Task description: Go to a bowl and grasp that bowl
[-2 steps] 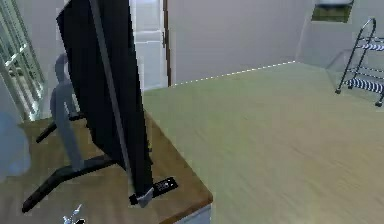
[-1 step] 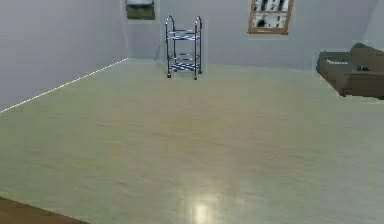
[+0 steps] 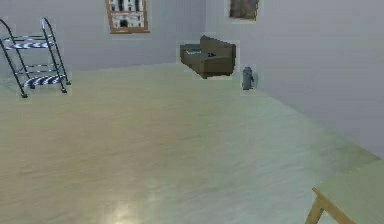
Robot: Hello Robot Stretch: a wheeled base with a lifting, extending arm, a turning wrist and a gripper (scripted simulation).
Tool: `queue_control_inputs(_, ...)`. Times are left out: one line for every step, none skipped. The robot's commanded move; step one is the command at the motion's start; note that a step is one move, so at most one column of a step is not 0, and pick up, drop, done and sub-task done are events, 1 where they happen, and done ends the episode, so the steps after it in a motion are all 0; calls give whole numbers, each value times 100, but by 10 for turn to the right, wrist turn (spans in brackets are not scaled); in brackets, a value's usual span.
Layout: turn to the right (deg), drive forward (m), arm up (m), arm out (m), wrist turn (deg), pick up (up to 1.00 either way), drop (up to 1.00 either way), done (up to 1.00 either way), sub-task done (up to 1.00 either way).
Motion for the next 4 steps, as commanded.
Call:
queue_control_inputs(0,15,0,0,0,0,0,0,0)
queue_control_inputs(90,0,0,0,0,0,0,0,0)
queue_control_inputs(0,100,0,0,0,0,0,0,0)
queue_control_inputs(450,0,0,0,0,0,0,0,0)
